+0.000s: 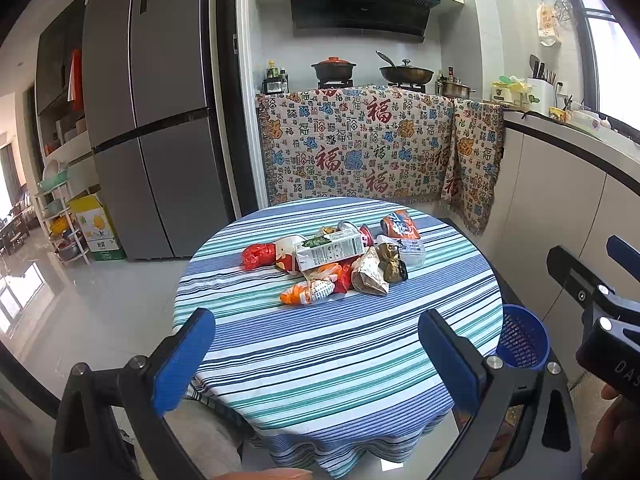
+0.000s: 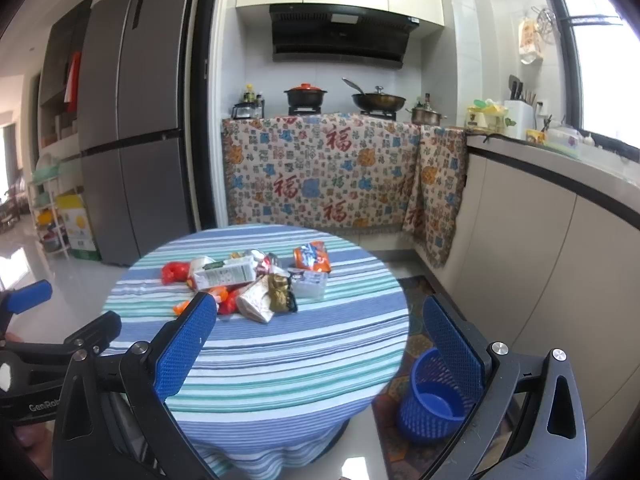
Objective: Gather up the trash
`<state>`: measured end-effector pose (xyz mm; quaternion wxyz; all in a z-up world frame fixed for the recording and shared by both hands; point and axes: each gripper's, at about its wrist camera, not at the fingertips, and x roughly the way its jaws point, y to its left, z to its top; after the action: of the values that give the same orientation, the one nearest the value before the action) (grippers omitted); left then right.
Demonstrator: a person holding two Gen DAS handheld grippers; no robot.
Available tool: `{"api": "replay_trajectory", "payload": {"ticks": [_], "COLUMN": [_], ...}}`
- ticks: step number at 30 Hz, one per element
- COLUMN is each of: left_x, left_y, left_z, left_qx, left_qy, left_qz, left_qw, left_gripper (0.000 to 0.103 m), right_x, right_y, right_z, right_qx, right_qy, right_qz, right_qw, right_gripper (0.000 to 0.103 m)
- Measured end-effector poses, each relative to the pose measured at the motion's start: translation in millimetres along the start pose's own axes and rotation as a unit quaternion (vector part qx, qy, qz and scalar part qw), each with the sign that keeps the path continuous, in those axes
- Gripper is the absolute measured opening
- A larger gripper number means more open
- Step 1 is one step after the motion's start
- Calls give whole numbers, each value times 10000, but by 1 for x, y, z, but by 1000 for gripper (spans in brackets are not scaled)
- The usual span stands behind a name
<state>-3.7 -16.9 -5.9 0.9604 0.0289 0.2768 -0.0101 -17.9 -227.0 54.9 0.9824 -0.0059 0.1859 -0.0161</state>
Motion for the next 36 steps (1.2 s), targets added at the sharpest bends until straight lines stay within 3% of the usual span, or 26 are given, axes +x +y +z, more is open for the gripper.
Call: {"api": "replay_trajectory", "payload": {"ticks": [20, 31, 36], "left_x": [13, 62, 100], "left_y": [7, 24, 31], "left_z": [-6, -26, -40], "left_qx": [-44, -130, -54], "left_qy": [124, 495, 777], "left_qz": [-165, -454, -366], "left_qw": [9998, 9977, 9963], "left_gripper": [103, 103, 103], "right_x": [5, 34, 60], "right_y": [-1, -5, -6], "right_z": [-3, -14, -23], "right_qx": [23, 93, 92], "right_qy": [51, 316, 514], "right_qz": [-25, 45, 116], "right_qw": [10000, 9994, 9986], "right_gripper": [103, 103, 103]}}
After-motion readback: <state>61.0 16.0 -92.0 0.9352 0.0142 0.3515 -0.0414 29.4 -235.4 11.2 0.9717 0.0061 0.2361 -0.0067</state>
